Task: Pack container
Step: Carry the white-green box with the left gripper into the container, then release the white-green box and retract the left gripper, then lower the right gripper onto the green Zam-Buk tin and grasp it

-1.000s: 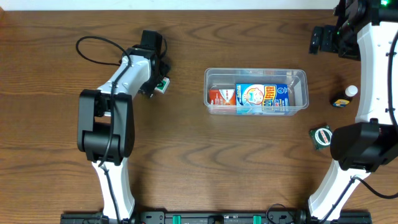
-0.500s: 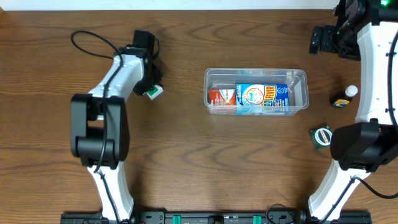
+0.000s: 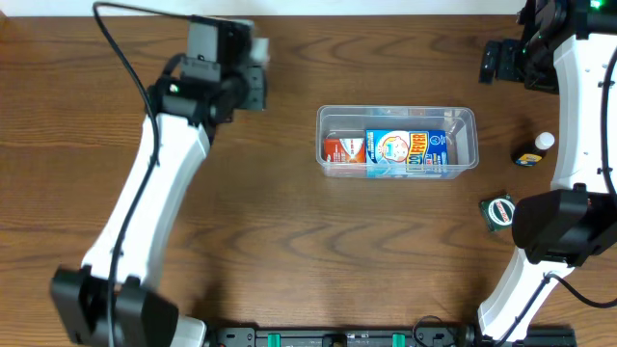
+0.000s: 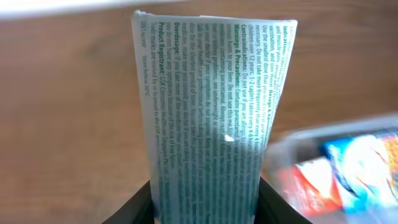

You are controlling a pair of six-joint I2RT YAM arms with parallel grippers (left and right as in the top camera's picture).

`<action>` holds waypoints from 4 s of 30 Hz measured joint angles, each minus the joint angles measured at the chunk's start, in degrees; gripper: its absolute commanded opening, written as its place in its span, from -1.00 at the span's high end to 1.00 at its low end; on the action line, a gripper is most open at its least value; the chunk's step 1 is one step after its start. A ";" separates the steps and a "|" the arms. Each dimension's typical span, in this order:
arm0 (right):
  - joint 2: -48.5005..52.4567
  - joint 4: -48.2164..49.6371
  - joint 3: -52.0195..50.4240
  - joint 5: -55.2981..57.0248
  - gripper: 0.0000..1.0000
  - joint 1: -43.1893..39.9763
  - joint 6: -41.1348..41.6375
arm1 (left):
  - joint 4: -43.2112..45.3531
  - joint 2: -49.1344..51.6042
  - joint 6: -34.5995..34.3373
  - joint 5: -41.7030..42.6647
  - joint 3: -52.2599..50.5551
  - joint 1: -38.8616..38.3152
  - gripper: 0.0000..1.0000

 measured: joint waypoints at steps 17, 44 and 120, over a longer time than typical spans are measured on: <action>0.00 0.00 0.00 0.00 -0.98 0.00 0.00 | 2.29 0.98 47.43 6.10 0.00 -21.70 0.22; 0.00 0.00 0.00 -0.02 -0.99 0.00 0.00 | 7.61 21.51 53.75 -2.80 0.00 -21.29 -0.91; -35.50 17.57 -61.48 -7.39 -0.99 -11.13 -19.02 | -12.76 -7.04 -11.19 -13.27 0.13 10.47 -0.96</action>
